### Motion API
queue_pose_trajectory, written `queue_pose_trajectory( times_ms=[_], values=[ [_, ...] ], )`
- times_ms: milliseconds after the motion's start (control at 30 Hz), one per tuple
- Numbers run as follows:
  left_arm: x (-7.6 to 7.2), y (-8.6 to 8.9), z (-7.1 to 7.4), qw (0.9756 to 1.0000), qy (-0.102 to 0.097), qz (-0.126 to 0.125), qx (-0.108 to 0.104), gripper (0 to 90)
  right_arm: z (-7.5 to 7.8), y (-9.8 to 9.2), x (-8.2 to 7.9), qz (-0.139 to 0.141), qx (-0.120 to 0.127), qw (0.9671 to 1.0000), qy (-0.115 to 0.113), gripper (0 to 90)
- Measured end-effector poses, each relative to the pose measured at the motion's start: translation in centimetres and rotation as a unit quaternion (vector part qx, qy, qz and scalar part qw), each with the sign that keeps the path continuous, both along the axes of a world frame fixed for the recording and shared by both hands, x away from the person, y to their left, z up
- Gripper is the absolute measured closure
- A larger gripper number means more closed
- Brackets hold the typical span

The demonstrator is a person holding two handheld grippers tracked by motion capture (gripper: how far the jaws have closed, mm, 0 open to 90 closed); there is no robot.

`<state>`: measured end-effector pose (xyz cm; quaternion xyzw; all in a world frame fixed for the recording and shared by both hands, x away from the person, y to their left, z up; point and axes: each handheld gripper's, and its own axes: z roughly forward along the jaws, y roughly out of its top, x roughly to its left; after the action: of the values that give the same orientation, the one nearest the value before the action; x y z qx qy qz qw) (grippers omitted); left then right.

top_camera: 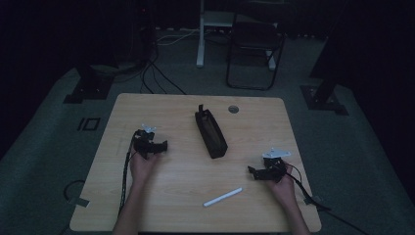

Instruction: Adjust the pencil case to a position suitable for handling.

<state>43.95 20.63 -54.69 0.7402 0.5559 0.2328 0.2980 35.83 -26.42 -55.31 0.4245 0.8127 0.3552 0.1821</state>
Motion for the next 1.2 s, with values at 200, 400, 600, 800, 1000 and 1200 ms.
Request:
queue_pose_trajectory(
  times_ms=[200, 400, 600, 800, 1000, 1200],
  values=[
    [-0.1, 0.0, 0.0, 0.9999, -0.007, -0.013, -0.002, 15.5, 0.0, 0.0, 0.0, 0.000, 0.000, 1.0000, 0.000, 15.2],
    [-0.5, -0.4, 0.5, 0.9997, 0.002, -0.023, 0.000, 30.1, 0.0, 0.0, 0.0, 0.000, 0.000, 1.0000, 0.000, 15.3],
    [-1.1, -0.6, 0.7, 0.9992, 0.011, -0.037, 0.002, 30.8, 0.0, 0.0, 0.0, 0.000, 0.000, 1.0000, 0.000, 15.3],
    [-2.0, -0.7, 1.2, 0.9976, 0.032, -0.061, 0.010, 41.6, 0.0, 0.0, 0.0, 0.000, 0.000, 1.0000, 0.000, 15.3],
    [-2.9, -1.7, 1.6, 0.9961, 0.032, -0.081, 0.009, 48.8, 0.0, 0.0, 0.0, 0.000, 0.000, 1.0000, 0.001, 15.2],
    [-4.0, -2.5, 2.9, 0.9950, 0.003, -0.100, -0.010, 51.2, 0.0, 0.0, 0.0, 0.000, 0.000, 1.0000, 0.001, 15.3]
  ],
)
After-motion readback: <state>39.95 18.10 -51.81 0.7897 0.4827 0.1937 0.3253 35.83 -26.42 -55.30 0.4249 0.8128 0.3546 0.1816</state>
